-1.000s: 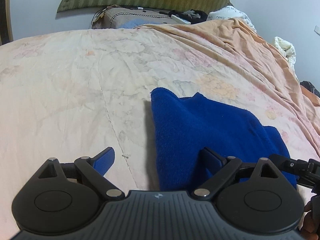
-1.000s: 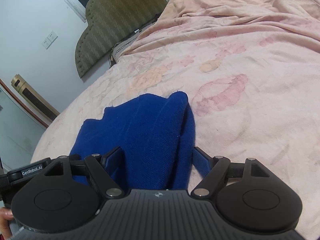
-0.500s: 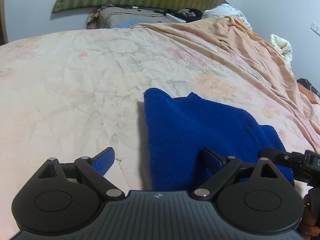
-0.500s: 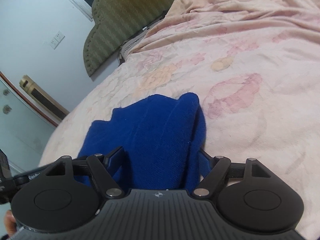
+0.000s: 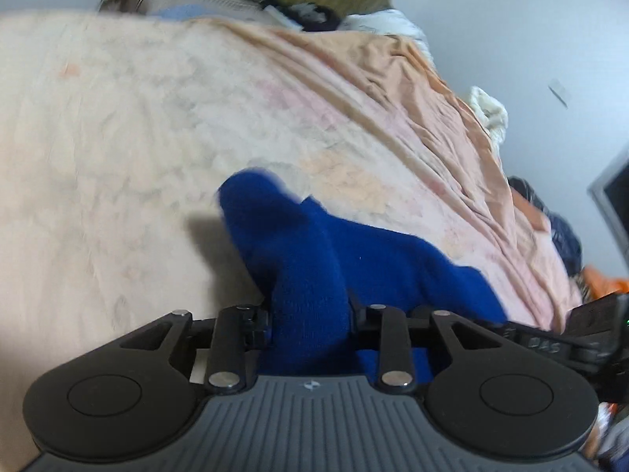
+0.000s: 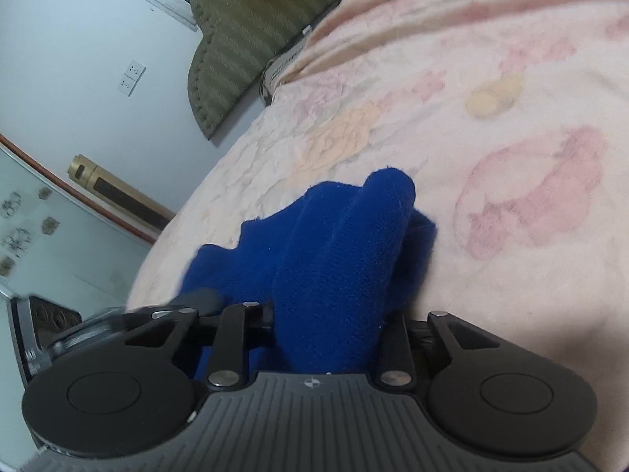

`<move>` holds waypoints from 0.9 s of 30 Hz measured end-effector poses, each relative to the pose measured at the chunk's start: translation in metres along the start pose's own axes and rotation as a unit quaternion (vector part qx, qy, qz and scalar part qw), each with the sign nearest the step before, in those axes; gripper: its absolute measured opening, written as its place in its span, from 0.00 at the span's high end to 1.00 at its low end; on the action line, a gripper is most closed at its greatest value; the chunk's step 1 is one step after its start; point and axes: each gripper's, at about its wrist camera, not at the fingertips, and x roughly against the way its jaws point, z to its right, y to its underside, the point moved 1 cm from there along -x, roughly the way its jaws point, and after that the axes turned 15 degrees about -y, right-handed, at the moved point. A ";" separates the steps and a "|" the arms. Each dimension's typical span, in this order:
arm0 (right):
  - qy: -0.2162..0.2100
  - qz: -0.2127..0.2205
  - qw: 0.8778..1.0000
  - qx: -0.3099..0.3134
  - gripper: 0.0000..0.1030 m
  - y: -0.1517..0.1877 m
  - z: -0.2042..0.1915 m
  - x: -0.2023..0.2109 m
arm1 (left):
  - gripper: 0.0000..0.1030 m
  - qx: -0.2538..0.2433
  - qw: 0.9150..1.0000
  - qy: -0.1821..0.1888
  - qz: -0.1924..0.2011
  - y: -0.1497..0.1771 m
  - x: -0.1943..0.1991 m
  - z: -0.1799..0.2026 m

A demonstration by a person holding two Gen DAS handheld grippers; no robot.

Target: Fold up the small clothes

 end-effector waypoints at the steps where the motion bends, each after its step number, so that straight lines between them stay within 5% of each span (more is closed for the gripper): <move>1: 0.006 0.008 1.000 0.015 0.72 0.002 -0.005 0.004 | 0.76 -0.021 1.000 -0.003 0.018 0.001 0.005 0.008; 4: 0.009 0.041 0.998 0.040 0.72 0.007 -0.015 0.018 | 0.74 -0.088 0.992 -0.035 0.080 0.005 0.015 0.033; 8: 0.059 0.033 0.997 0.032 0.63 0.005 -0.008 0.016 | 0.70 -0.139 0.980 -0.120 0.080 0.008 0.019 0.052; 12: 0.100 0.047 0.993 0.048 0.53 0.017 -0.028 0.045 | 0.14 -0.115 0.983 -0.103 0.101 0.032 0.065 0.044; 16: 0.114 0.046 0.991 0.061 0.52 0.049 -0.041 0.084 | 0.14 -0.086 0.994 -0.036 0.059 0.072 0.100 0.028; 20: 0.111 0.052 0.991 0.053 0.52 0.091 -0.046 0.119 | 0.16 -0.068 0.997 -0.017 0.016 0.109 0.107 0.016; 21: 0.109 0.050 0.991 0.051 0.52 0.101 -0.046 0.124 | 0.25 -0.058 0.998 -0.007 0.003 0.117 0.106 0.014; 22: 0.110 0.049 0.992 0.047 0.56 0.108 -0.046 0.127 | 0.51 -0.054 0.998 0.005 -0.012 0.122 0.103 0.014; 23: 0.111 0.045 0.992 0.046 0.59 0.114 -0.048 0.128 | 0.65 -0.054 0.998 0.010 -0.027 0.127 0.100 0.014; 24: 0.110 0.040 0.992 0.053 0.72 0.120 -0.049 0.128 | 0.78 -0.058 0.998 0.001 -0.028 0.131 0.098 0.015; 25: 0.110 0.037 0.992 0.054 0.87 0.124 -0.049 0.128 | 0.88 -0.064 0.998 -0.008 -0.017 0.132 0.099 0.015; 27: 0.109 0.039 0.992 0.044 0.90 0.128 -0.046 0.125 | 0.90 -0.050 0.999 0.000 -0.012 0.129 0.103 0.012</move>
